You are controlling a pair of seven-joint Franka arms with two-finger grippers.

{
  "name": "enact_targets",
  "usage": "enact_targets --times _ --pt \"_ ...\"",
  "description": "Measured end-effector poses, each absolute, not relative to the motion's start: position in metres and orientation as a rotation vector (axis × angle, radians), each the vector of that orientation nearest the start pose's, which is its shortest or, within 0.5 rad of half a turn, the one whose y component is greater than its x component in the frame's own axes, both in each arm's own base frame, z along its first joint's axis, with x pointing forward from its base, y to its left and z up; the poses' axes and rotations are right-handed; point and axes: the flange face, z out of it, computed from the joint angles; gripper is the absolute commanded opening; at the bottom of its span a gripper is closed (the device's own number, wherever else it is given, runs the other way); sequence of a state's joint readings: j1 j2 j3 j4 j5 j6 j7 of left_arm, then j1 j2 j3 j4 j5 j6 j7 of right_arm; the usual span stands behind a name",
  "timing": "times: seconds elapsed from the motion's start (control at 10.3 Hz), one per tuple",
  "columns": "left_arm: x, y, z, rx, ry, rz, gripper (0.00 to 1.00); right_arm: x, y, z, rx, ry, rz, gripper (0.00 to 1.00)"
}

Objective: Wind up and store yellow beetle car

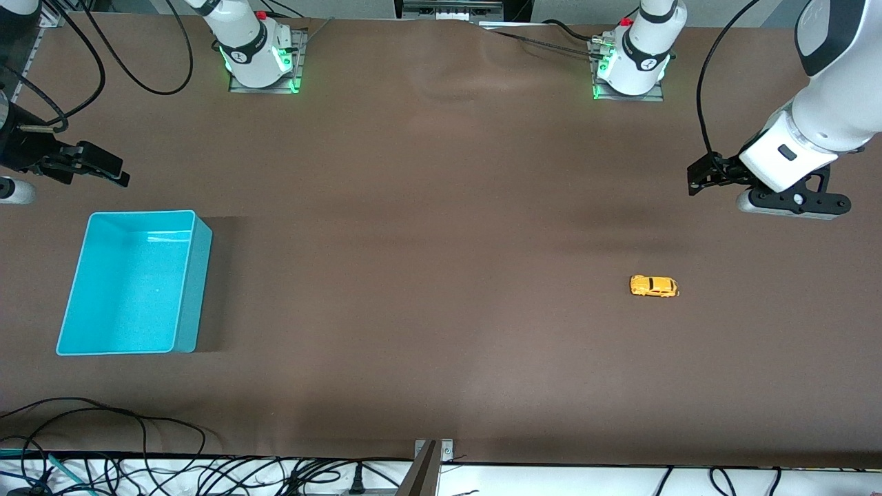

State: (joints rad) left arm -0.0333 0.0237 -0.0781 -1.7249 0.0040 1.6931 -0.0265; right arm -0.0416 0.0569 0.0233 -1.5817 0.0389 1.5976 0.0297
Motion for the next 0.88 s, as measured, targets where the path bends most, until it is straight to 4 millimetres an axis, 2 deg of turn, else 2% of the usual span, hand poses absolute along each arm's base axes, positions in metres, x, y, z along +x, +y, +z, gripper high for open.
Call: enact_targets --times 0.39,0.58,0.88 --pt "0.561 -0.062 0.547 -3.128 0.231 0.091 1.0 0.573 -0.007 0.59 -3.1 0.071 0.063 1.0" --pt "0.564 -0.058 0.542 -3.117 0.377 0.105 1.0 0.573 -0.007 0.59 -3.1 0.07 0.063 1.0" --pt "0.57 -0.042 0.526 -3.062 0.753 0.152 1.0 0.573 -0.01 0.59 -3.1 0.079 0.062 1.0"
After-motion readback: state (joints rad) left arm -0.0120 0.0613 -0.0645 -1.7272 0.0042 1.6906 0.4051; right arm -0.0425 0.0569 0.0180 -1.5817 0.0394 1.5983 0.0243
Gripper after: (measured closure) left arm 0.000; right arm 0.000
